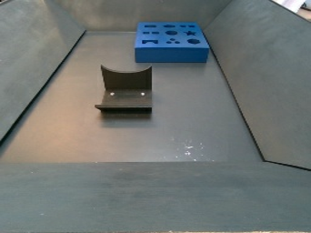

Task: Pick up the arch object. Move up. Rotate the arch object. Move to above the board. Insert the arch object.
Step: Move to above the board, then insert the arch object.

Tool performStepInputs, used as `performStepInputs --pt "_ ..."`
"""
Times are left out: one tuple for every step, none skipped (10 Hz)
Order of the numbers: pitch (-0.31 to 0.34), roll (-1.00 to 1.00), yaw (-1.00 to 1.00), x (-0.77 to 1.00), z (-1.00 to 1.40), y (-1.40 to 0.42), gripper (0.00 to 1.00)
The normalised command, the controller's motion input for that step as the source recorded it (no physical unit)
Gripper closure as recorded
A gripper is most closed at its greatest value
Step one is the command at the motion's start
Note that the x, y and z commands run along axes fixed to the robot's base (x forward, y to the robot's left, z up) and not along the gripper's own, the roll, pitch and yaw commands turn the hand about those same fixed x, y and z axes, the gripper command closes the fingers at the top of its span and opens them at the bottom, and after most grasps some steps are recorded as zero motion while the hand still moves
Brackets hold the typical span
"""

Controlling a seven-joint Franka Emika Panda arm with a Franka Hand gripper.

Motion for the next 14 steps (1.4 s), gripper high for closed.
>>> performStepInputs --pt "0.281 0.04 1.0 0.08 0.03 -0.04 1.0" --pt "0.258 0.04 0.7 0.09 0.02 -0.04 1.0" --pt "0.214 0.04 0.45 0.08 0.02 -0.03 1.0" --pt "0.17 0.03 0.27 0.06 0.02 -0.02 1.0" --pt "0.0 0.0 0.0 0.0 -0.04 0.0 1.0" --pt "0.0 -0.15 -0.12 0.16 -0.84 0.22 1.0" --pt "0.013 0.0 -0.1 0.56 -1.0 0.24 1.0" --pt "0.0 0.0 -0.22 0.53 -1.0 0.11 1.0" --pt "-0.01 -0.03 -0.16 0.61 -1.0 0.08 1.0" --pt "-0.024 -0.04 -0.06 0.77 -1.0 0.05 1.0" --pt "-0.029 0.0 -0.03 0.93 -1.0 0.0 1.0" --pt "-0.06 -0.07 -0.09 0.85 -1.0 -0.12 1.0" --pt "-0.151 -0.12 -0.15 0.71 -0.81 -0.28 1.0" --pt "-0.083 -0.1 -0.16 0.61 -0.96 -0.21 1.0"
